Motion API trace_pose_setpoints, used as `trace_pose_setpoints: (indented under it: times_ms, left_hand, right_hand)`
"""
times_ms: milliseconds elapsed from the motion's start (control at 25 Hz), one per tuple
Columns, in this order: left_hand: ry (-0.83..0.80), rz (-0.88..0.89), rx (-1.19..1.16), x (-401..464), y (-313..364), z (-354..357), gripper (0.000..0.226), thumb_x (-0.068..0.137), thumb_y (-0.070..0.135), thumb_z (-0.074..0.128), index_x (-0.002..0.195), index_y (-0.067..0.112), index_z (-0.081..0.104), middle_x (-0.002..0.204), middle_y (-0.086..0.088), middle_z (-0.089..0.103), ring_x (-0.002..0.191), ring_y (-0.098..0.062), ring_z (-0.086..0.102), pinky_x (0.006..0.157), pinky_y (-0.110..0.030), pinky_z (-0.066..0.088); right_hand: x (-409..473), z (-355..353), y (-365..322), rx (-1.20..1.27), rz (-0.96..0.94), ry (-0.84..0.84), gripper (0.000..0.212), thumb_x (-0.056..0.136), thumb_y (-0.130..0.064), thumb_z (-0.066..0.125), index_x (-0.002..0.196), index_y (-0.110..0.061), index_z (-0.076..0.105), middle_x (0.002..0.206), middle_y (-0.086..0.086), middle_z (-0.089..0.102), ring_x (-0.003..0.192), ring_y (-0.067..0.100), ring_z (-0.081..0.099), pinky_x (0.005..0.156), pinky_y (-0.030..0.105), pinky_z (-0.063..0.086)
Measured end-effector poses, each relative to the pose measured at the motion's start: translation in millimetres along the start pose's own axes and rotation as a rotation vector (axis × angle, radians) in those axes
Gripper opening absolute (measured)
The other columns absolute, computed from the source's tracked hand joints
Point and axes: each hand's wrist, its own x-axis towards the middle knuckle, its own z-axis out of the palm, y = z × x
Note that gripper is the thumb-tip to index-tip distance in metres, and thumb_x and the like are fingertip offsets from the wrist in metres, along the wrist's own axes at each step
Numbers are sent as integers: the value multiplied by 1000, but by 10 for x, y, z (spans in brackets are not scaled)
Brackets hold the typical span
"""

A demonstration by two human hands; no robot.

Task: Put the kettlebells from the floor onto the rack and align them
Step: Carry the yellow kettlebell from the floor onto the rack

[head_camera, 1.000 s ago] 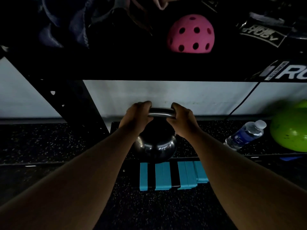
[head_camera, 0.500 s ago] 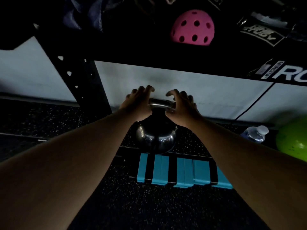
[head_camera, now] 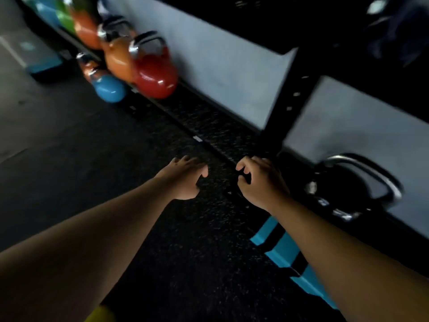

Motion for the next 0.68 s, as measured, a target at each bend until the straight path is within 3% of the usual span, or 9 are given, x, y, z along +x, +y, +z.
trace_pose_setpoints:
  times_ms: [160,320,680]
  left_hand:
    - [-143,-238,-20,-1199,-1160,566,46,82,16,57,126,29,51,138,-2,48,128,-25,41,100,-44,37]
    - [-285,-420,-95,-2551,-2053,1358,44,85,18,55,127,30,50,137,-2,50,128,-27,43,102,-46,38]
    - [-417,-396,-107,-4331,-3017,2914,49,84,26,58,131,30,47,138,-6,48,129,-29,43,101,-47,39]
  right_hand:
    - [-88,1056,-1023,23,-139,-199,14,86,-27,59,100,-27,57,93,-6,60,93,22,53,82,39,47]
    - [-568,2148,-2032,20,-195,-411,14,87,-30,59,101,-29,57,94,-7,60,96,19,54,87,40,46]
    - [-2108,4008,-3109,-11,-127,-827,13,88,-31,56,100,-27,58,95,-6,59,99,23,54,89,42,44]
